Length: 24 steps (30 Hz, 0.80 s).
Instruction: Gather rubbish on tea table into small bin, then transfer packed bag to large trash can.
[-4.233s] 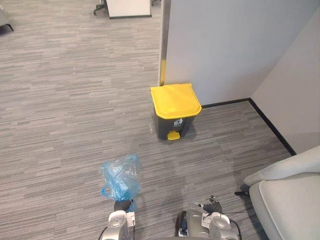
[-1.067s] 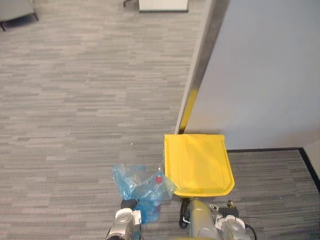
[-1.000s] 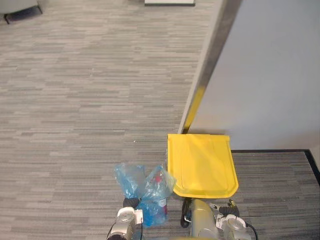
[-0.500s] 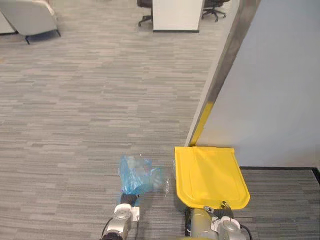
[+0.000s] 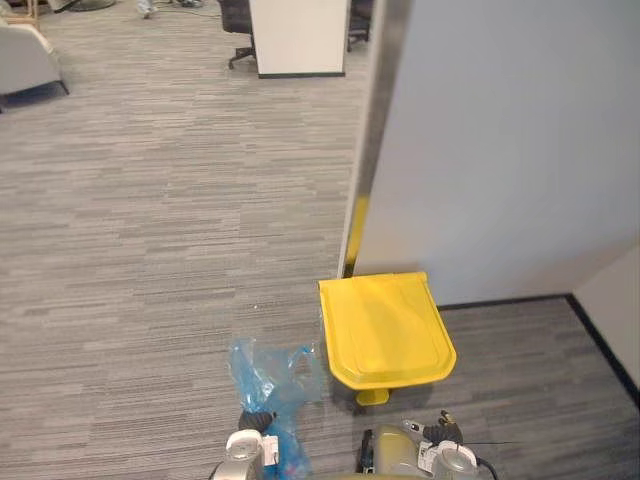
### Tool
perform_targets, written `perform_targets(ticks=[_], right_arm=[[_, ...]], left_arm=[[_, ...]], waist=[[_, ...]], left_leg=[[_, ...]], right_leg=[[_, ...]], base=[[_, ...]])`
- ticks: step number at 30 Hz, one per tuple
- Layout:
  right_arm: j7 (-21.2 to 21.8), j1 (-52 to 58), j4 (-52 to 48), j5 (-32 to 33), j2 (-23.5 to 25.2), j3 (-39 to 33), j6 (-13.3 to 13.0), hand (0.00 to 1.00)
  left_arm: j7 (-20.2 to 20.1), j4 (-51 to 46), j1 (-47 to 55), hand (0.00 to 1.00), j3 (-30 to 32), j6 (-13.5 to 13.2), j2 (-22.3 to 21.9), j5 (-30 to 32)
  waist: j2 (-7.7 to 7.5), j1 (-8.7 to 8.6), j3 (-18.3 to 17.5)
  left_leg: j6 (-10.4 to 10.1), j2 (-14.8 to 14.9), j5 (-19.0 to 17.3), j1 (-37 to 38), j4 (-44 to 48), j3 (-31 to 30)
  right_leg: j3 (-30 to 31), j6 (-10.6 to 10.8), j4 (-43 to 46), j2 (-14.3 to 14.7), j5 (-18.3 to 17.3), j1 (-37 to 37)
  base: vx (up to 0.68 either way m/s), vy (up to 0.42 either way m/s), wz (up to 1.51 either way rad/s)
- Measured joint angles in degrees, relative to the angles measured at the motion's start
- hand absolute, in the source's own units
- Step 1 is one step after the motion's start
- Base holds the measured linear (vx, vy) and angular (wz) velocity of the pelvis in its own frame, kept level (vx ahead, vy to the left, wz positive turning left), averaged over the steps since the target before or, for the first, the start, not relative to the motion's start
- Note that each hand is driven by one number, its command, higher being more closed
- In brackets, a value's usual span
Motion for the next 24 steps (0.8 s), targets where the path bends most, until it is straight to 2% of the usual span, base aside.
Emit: perform_targets(ticks=[1, 2, 3, 4, 8, 11, 17, 24], right_arm=[[0.0, -0.1, 1.0, 0.3, -0.5, -0.4, 0.0, 0.0], [-0.1, -0.1, 0.9, 0.1, -0.5, -0.4, 0.0, 0.0], [-0.1, 0.5, 1.1, 0.1, -0.8, -0.4, 0.0, 0.0], [-0.1, 0.6, 1.5, 0.1, -1.4, -0.5, 0.0, 0.0], [-0.1, 0.6, 3.1, 0.2, -2.2, -2.2, 0.0, 0.0], [-0.2, 1.6, 2.9, 0.2, -2.5, -2.8, -0.1, 0.0], [-0.1, 1.7, 2.8, 0.3, -2.8, -2.7, -0.2, 0.0], [-0.2, 0.9, 2.8, 0.2, -2.9, -1.7, -0.2, 0.0]], left_arm=[[0.0, 0.1, -0.5, 1.0, -0.1, 0.0, 0.2, -0.1], [0.0, 0.4, -0.9, 1.0, -0.5, -0.1, 0.9, -0.5], [0.0, 0.8, -1.1, 1.0, -0.5, -0.1, 1.2, -0.6], [0.0, 0.9, -1.2, 1.0, -0.5, -0.1, 1.6, -0.6], [-0.1, 2.0, -1.2, 1.0, -2.0, -0.1, 2.8, -0.6], [-0.2, 3.3, -0.8, 1.0, -2.2, -0.1, 3.9, -0.6], [-0.1, 4.2, -0.3, 1.0, -2.2, -0.1, 5.4, -0.6], [0.0, 5.0, 0.0, 1.0, -1.9, -0.1, 6.0, -0.6]], waist=[[0.03, -0.39, -0.1], [-0.12, -0.52, -0.2], [-0.88, -0.54, -0.4], [-1.01, -0.54, -0.6], [-0.5, -0.74, -0.4], [-0.01, -0.59, -0.2], [0.39, -0.64, 0.0], [0.09, -0.43, 0.3]], left_leg=[[0.1, -0.4, 1.5, -0.6, -0.7, -1.1], [-0.9, -0.4, 3.1, -0.8, -0.8, -2.0], [-1.2, -0.4, 3.8, -1.6, -0.8, -2.7], [-1.4, -0.3, 4.3, -2.3, -0.8, -2.7], [-2.7, -0.2, 5.4, -4.7, -3.2, -4.6], [-1.9, -0.6, 5.9, -5.0, -3.5, -5.2], [-1.4, -1.7, 6.1, -5.2, -3.9, -4.8], [-1.2, -2.1, 4.1, -3.8, -5.1, 0.2]], right_leg=[[0.2, -0.3, -2.4, 0.8, 1.7, 0.3], [0.1, -0.4, -3.7, 0.9, 2.6, 0.8], [-0.1, -0.4, -4.9, 0.9, 3.4, 0.8], [-0.4, -0.4, -6.1, 1.0, 4.3, 0.8], [-2.7, 0.5, -10.8, 0.6, 7.9, 0.9], [-3.4, 1.2, -14.7, 0.1, 11.0, 3.2], [-2.0, 1.6, -16.7, -0.1, 12.8, 3.0], [4.7, 1.9, -17.1, 2.6, 14.0, 0.3]], base=[[-0.19, -0.084, -0.21], [-0.18, -0.068, -0.01], [-0.17, -0.053, 0.15], [-0.21, -0.033, 0.23], [-0.15, 0.031, 0.33], [-0.1, 0.04, 0.13], [-0.05, 0.033, -0.08], [0.05, 0.032, -0.54]])
